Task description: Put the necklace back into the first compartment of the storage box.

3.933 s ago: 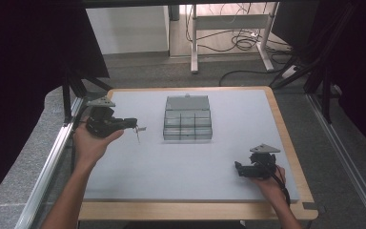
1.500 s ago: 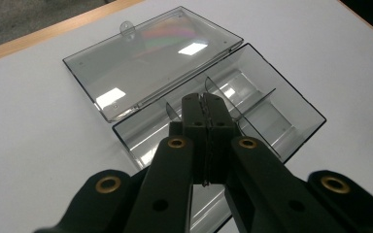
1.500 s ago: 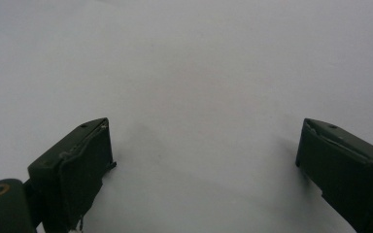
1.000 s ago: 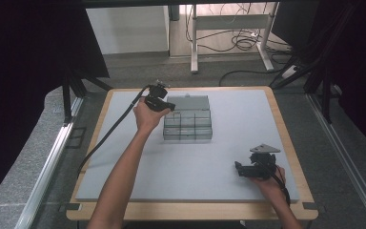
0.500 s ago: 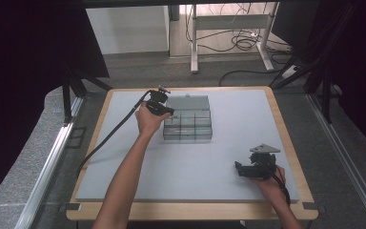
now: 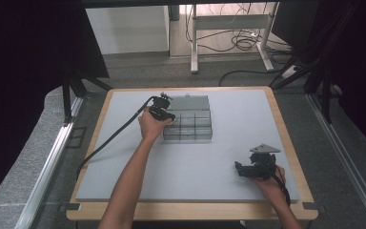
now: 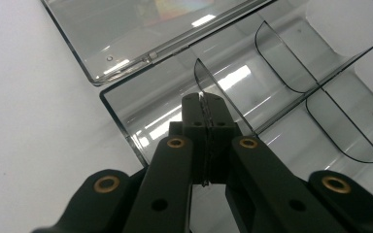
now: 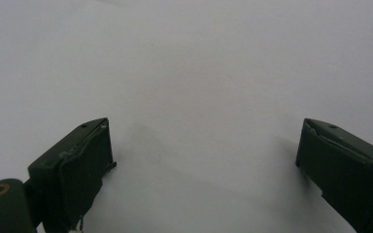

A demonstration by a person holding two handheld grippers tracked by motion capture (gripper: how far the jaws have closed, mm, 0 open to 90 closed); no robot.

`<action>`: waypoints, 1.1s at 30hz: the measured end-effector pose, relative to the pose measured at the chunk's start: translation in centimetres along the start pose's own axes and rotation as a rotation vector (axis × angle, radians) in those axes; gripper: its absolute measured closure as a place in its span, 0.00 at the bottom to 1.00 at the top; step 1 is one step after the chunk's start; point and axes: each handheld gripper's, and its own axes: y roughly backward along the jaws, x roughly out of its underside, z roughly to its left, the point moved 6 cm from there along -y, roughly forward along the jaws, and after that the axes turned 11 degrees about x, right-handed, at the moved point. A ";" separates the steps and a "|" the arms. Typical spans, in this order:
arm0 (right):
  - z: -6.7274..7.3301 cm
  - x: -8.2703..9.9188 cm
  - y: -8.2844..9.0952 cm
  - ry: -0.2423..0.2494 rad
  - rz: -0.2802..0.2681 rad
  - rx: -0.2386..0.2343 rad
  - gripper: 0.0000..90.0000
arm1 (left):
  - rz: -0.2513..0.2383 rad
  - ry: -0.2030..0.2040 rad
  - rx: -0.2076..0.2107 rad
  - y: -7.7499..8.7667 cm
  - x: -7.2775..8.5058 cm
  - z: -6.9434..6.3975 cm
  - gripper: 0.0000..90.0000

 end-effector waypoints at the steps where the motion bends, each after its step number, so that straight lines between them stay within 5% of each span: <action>1: 0.0 0.0 0.0 0.000 0.000 0.000 0.07 | 0.002 0.000 -0.003 -0.1 0.0 0.0 1.00; 13: 0.0 0.0 0.0 0.001 0.000 0.000 0.07 | 0.002 -0.012 -0.024 -0.6 0.5 0.0 0.93; 21: 0.0 0.0 0.0 0.002 -0.001 0.000 0.07 | -0.064 -0.010 0.050 1.6 1.4 -0.1 0.73; 24: 0.0 0.0 0.0 0.001 0.000 0.000 0.07 | -0.096 0.022 0.101 2.9 2.2 -0.3 0.59; 33: 0.0 0.0 0.0 0.001 0.000 0.000 0.07 | -0.152 -0.039 0.154 6.6 5.7 -1.7 0.53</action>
